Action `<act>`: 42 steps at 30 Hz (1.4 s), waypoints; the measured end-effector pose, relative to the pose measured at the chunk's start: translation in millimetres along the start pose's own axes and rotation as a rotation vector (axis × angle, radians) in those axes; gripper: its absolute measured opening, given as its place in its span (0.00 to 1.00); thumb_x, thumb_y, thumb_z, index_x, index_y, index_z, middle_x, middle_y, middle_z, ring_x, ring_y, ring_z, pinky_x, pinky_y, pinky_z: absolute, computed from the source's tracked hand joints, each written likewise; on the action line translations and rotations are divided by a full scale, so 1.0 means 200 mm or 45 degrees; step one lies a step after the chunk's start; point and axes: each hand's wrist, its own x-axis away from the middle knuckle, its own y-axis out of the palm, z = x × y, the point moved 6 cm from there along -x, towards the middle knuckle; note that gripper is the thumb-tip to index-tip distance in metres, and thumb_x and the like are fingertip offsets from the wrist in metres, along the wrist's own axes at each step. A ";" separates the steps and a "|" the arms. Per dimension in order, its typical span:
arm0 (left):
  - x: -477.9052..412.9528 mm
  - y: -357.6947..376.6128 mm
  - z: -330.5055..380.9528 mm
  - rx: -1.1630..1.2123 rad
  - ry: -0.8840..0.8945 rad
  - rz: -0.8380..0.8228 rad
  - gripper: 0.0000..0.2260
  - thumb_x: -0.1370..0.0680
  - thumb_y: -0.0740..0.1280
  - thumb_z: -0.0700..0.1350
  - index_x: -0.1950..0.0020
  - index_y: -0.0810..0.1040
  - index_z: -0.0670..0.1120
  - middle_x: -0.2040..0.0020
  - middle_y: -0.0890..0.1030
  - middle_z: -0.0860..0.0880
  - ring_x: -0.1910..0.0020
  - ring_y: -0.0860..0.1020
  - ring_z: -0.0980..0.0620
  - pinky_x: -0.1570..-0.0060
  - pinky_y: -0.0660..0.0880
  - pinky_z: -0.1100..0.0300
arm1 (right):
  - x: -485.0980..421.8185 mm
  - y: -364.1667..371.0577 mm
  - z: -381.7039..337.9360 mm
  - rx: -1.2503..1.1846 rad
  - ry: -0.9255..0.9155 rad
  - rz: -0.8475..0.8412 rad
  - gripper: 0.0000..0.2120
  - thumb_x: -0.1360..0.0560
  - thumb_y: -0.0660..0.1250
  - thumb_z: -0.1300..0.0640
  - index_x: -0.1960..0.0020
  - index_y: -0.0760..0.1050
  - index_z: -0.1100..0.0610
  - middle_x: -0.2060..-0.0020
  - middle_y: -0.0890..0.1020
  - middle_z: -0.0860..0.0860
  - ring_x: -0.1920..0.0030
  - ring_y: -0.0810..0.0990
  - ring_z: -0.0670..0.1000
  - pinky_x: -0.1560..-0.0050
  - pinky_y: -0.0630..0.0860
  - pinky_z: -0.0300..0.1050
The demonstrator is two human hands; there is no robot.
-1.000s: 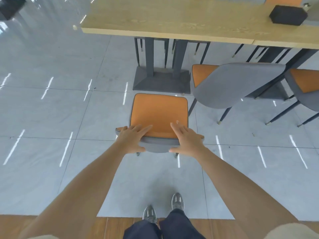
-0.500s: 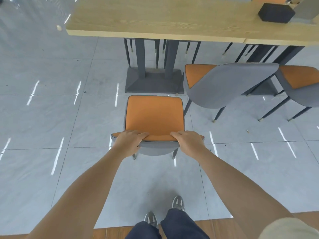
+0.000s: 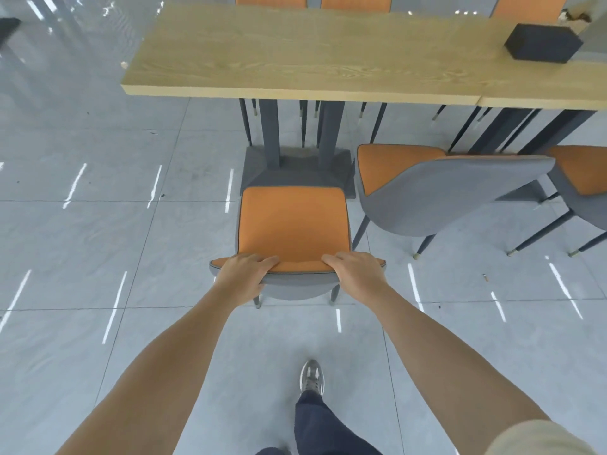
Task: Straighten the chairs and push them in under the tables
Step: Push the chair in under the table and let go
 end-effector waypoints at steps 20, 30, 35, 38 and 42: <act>-0.66 -0.24 -0.25 0.064 -0.045 0.026 0.22 0.23 0.62 0.41 0.29 0.66 0.50 0.36 0.76 0.47 0.38 0.75 0.46 0.39 0.70 0.56 | -0.70 -0.12 0.30 -0.001 -0.065 0.062 0.27 0.60 0.70 0.73 0.65 0.75 0.53 0.77 0.58 0.46 0.79 0.57 0.49 0.71 0.37 0.33; -0.86 -0.35 -0.41 0.120 0.058 0.088 0.23 0.29 0.69 0.36 0.35 0.74 0.46 0.43 0.81 0.44 0.45 0.79 0.42 0.46 0.75 0.52 | -0.96 -0.15 0.32 0.058 -0.016 0.094 0.28 0.63 0.71 0.72 0.66 0.77 0.52 0.81 0.67 0.46 0.79 0.60 0.48 0.76 0.45 0.34; -1.00 -0.35 -0.45 0.059 0.036 0.001 0.25 0.25 0.65 0.39 0.29 0.65 0.48 0.35 0.76 0.47 0.37 0.74 0.45 0.38 0.69 0.54 | -1.07 -0.14 0.40 0.072 0.018 0.030 0.27 0.57 0.73 0.73 0.63 0.78 0.51 0.80 0.72 0.47 0.80 0.69 0.49 0.75 0.54 0.36; -1.03 -0.34 -0.47 0.062 0.052 -0.014 0.25 0.25 0.65 0.38 0.29 0.65 0.48 0.36 0.76 0.46 0.38 0.74 0.45 0.40 0.70 0.54 | -1.10 -0.14 0.42 0.059 0.025 0.026 0.26 0.55 0.72 0.74 0.63 0.78 0.52 0.79 0.73 0.47 0.80 0.71 0.50 0.76 0.55 0.35; -1.09 -0.37 -0.49 0.062 0.046 0.002 0.24 0.24 0.62 0.38 0.28 0.64 0.50 0.38 0.76 0.47 0.39 0.74 0.45 0.42 0.70 0.54 | -1.15 -0.19 0.43 0.116 0.018 0.009 0.24 0.42 0.67 0.74 0.51 0.77 0.54 0.67 0.80 0.51 0.68 0.78 0.54 0.71 0.56 0.38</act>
